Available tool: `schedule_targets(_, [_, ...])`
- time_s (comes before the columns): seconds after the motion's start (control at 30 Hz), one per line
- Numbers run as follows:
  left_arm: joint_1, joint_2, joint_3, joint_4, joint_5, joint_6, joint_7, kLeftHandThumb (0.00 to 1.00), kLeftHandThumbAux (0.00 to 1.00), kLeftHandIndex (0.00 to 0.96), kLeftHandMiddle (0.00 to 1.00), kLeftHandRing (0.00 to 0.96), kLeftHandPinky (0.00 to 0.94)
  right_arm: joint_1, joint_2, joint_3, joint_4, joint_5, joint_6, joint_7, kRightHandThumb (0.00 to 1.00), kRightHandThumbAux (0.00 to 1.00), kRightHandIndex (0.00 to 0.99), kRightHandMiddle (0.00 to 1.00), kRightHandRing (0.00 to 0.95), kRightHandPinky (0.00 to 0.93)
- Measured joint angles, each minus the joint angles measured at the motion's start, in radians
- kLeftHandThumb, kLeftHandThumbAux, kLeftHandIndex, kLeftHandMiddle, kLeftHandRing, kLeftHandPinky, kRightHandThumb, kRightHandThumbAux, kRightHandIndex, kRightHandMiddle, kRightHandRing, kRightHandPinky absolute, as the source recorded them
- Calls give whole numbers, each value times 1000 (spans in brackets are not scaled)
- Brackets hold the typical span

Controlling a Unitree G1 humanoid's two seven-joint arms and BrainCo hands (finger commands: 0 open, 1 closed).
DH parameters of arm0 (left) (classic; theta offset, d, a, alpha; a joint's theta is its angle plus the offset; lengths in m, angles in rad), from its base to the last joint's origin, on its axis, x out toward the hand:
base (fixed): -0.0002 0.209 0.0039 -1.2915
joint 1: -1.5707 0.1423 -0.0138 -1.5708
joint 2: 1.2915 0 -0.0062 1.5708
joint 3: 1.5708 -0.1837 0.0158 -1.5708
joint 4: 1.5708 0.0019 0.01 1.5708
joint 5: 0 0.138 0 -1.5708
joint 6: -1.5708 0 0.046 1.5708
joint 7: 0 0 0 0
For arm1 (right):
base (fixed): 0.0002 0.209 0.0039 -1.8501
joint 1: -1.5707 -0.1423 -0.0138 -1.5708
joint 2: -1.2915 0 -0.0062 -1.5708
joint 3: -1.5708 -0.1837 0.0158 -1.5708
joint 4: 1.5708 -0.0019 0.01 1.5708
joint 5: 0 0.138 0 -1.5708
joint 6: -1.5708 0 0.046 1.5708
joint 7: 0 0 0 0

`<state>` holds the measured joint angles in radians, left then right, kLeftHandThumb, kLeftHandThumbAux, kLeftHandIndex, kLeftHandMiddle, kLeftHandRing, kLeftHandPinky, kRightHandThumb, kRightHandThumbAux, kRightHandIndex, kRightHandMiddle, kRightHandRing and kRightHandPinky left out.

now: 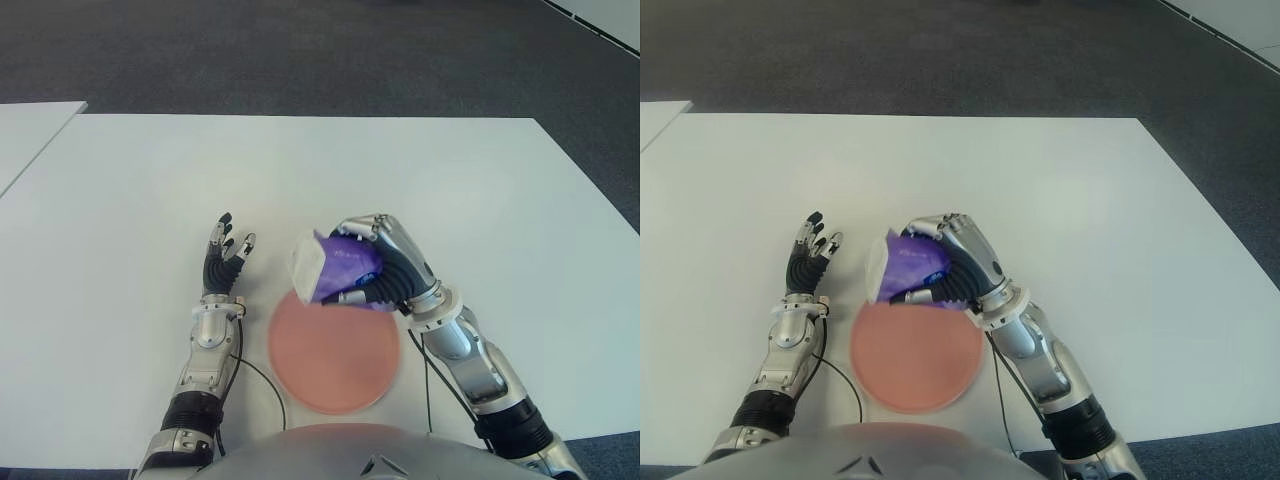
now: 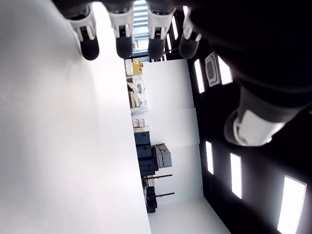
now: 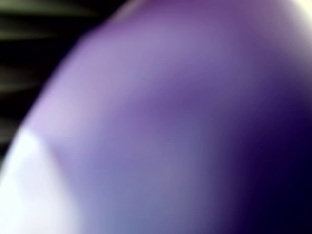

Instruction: Put the tissue paper into the plate.

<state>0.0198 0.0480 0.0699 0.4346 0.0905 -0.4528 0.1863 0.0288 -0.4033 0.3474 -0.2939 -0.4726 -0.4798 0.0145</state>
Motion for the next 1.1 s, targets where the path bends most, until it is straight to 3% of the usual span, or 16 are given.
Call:
schedule_targets(0.2, [0, 0, -1, 0, 1, 1, 0, 69, 549, 0, 0, 0, 0, 7, -32, 4, 37, -32, -47, 42, 744, 705, 441, 911, 894, 869])
schedule_targets(0.53, [-1, 0, -2, -4, 12, 18, 0, 63, 539, 0, 0, 0, 0, 40, -59, 8, 55, -102, -55, 82, 744, 705, 441, 919, 900, 879])
schedule_targets(0.8, [1, 3, -1, -4, 31, 16, 1, 63, 542, 0, 0, 0, 0, 37, -59, 29, 181, -211, -114, 0, 745, 706, 441, 915, 902, 883])
schedule_targets(1.1, [1, 3, 1, -4, 28, 13, 1, 67, 544, 0, 0, 0, 0, 38, -58, 34, 173, -231, -97, 22, 747, 705, 442, 889, 886, 865])
